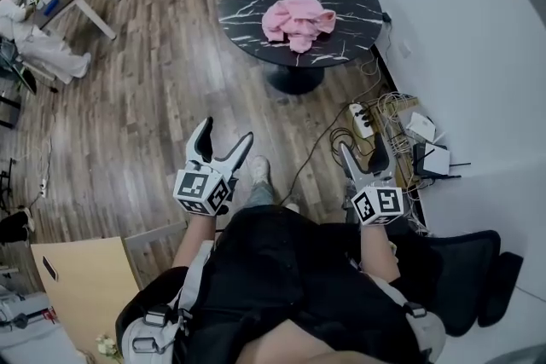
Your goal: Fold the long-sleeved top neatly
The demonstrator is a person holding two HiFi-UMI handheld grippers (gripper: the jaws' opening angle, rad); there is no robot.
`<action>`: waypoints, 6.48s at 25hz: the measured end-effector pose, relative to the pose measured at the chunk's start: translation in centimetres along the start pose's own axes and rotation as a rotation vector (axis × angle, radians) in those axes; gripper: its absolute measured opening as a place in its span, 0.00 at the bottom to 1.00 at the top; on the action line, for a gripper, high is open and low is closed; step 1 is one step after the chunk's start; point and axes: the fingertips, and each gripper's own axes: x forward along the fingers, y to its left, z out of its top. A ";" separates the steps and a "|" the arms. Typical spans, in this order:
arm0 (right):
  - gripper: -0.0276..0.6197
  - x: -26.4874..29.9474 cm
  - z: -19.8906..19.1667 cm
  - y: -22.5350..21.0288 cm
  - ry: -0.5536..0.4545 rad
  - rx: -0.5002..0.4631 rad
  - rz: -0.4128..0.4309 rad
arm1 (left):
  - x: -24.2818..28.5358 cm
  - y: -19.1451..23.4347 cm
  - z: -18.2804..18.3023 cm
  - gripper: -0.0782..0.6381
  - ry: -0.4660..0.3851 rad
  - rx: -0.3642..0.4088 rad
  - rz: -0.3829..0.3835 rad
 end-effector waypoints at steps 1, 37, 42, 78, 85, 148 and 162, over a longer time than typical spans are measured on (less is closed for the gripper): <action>0.70 0.8 0.1 -0.1 -0.001 -0.002 -0.006 | 0.9 0.6 0.1 0.72 -0.001 0.004 -0.008; 0.62 25.8 -1.0 1.9 0.074 -0.005 -0.045 | 18.8 17.5 1.9 0.72 0.094 0.016 -0.162; 0.62 29.0 -0.8 -0.3 0.090 -0.036 0.003 | 21.5 17.9 1.8 0.72 0.097 0.007 -0.138; 0.35 41.1 0.3 -25.1 0.154 -0.011 -0.073 | 52.8 14.5 -7.0 0.57 0.511 0.451 -0.392; 0.32 41.0 0.2 -26.3 0.169 0.022 -0.125 | 55.0 14.1 -9.3 0.57 0.593 0.479 -0.472; 0.22 57.9 -10.0 -17.1 0.611 -0.430 0.280 | 51.4 24.7 -4.8 0.14 0.550 0.365 -0.425; 0.30 63.2 -15.3 -13.4 0.887 -0.764 0.876 | 48.1 26.8 -7.0 0.14 0.593 0.257 -0.279</action>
